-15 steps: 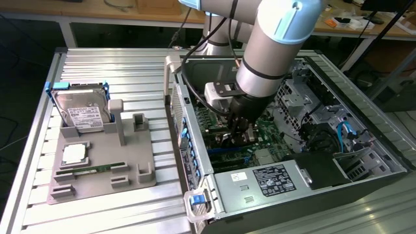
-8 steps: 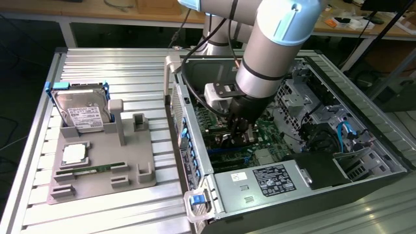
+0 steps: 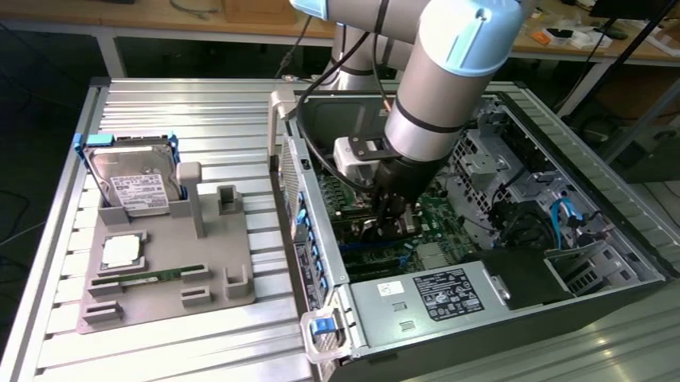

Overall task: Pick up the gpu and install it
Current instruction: 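Insert the gpu into the slot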

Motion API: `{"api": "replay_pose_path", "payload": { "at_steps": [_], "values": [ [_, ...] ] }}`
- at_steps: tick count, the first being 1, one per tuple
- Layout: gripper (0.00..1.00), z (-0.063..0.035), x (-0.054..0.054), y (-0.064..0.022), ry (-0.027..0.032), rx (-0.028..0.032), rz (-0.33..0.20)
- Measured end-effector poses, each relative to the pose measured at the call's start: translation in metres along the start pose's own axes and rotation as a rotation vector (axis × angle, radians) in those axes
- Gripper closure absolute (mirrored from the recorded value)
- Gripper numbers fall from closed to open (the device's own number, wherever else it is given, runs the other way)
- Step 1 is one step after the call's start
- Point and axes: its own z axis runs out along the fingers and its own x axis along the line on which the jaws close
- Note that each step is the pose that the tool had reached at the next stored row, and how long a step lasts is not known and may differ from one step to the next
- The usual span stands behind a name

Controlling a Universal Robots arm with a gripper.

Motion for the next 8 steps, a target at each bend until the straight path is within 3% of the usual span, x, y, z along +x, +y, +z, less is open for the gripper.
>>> {"api": "replay_pose_path", "payload": {
  "at_steps": [8],
  "values": [
    [0.73,0.0031,0.0001,0.0000,-0.0001,0.0001,0.000]
  ]
}}
